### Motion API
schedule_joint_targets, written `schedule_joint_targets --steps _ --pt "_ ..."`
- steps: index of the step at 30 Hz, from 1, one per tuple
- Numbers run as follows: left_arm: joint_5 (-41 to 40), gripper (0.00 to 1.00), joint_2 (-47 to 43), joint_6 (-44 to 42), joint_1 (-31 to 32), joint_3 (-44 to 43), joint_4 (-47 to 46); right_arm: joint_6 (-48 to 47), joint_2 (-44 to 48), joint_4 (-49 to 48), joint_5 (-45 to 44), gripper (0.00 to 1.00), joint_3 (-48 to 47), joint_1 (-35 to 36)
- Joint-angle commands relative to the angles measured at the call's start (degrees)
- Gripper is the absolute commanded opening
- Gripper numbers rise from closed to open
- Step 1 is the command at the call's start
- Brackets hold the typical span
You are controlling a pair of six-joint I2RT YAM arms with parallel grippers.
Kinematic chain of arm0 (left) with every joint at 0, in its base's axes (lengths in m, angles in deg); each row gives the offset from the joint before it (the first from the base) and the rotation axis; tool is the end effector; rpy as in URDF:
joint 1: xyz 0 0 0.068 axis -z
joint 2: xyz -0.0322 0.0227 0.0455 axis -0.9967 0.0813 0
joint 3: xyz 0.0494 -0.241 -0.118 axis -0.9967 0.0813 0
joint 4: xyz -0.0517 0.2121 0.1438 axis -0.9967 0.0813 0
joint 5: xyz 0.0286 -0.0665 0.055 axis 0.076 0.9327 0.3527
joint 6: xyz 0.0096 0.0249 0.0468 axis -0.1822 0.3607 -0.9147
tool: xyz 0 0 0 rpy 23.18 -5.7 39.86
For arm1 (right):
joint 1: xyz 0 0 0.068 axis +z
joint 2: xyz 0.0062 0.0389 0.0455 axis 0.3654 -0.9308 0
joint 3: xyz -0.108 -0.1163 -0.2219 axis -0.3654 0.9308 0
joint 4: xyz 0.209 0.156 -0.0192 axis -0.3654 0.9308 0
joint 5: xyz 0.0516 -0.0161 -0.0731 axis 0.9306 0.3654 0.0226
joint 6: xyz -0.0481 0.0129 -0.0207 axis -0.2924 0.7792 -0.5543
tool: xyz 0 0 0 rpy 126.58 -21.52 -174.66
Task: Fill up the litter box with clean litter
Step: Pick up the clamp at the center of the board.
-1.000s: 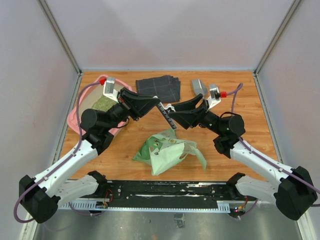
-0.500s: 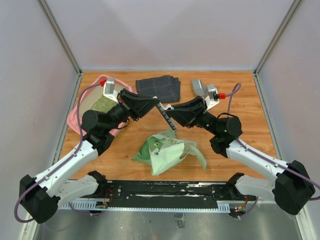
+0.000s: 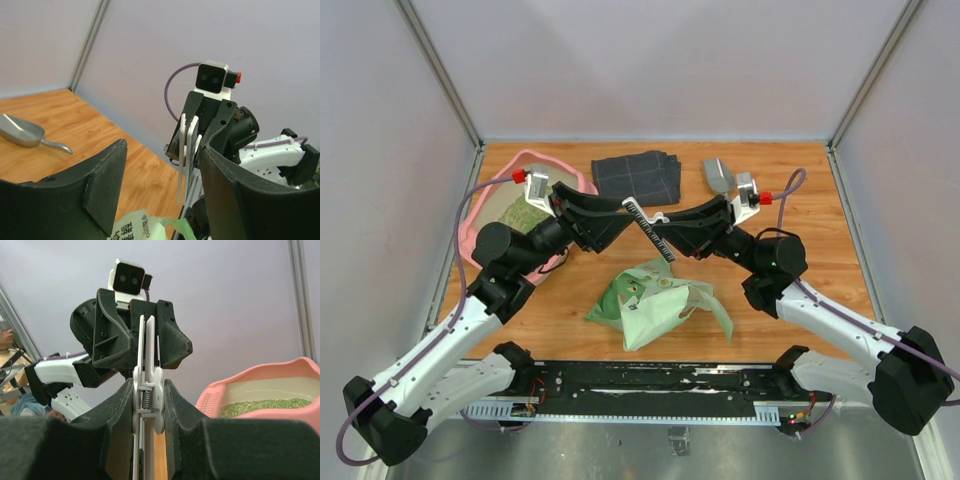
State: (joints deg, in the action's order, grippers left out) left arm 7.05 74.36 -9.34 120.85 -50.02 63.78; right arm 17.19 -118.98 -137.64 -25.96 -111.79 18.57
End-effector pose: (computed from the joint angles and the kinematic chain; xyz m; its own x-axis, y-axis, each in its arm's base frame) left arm 0.1479 -0.1200 0.3960 -0.2328 -0.5351 -0.8121 0.8227 0.3370 -0.4579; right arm 0.1573 0.1556 0.3653 -0.2341 0.5986 -0.7661 -0.9575 -0.0057 0.2883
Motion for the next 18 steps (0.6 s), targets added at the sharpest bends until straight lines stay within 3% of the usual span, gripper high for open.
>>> schedule_joint_targets --steps 1,5,6,7,11,14,18 --pt "4.01 0.65 0.00 -1.33 0.18 -1.08 0.26 -2.19 -0.79 -2.50 4.15 0.01 -1.78 0.46" --pt "5.81 0.58 0.27 -0.40 0.17 -0.44 -2.97 -0.93 -1.98 -0.55 7.89 0.01 -3.92 0.59" --pt "5.56 0.50 0.14 -0.37 0.18 -0.30 -3.28 -0.23 -2.40 -1.08 8.72 0.01 -4.16 0.52" --pt "5.08 0.34 -0.01 -0.36 0.18 -0.07 -3.49 0.80 -2.81 -1.91 8.86 0.04 -4.04 0.58" --pt "6.42 0.02 0.07 0.83 0.18 1.00 -6.76 4.50 -3.03 -3.61 4.87 0.31 -2.37 0.59" --pt "6.65 0.00 0.54 3.05 0.18 1.84 -8.99 8.67 -3.40 -5.44 0.73 0.43 -1.56 0.70" --pt "4.74 0.00 0.14 6.39 0.18 4.02 -13.78 11.93 -5.28 -12.20 -3.91 0.40 -0.32 2.05"
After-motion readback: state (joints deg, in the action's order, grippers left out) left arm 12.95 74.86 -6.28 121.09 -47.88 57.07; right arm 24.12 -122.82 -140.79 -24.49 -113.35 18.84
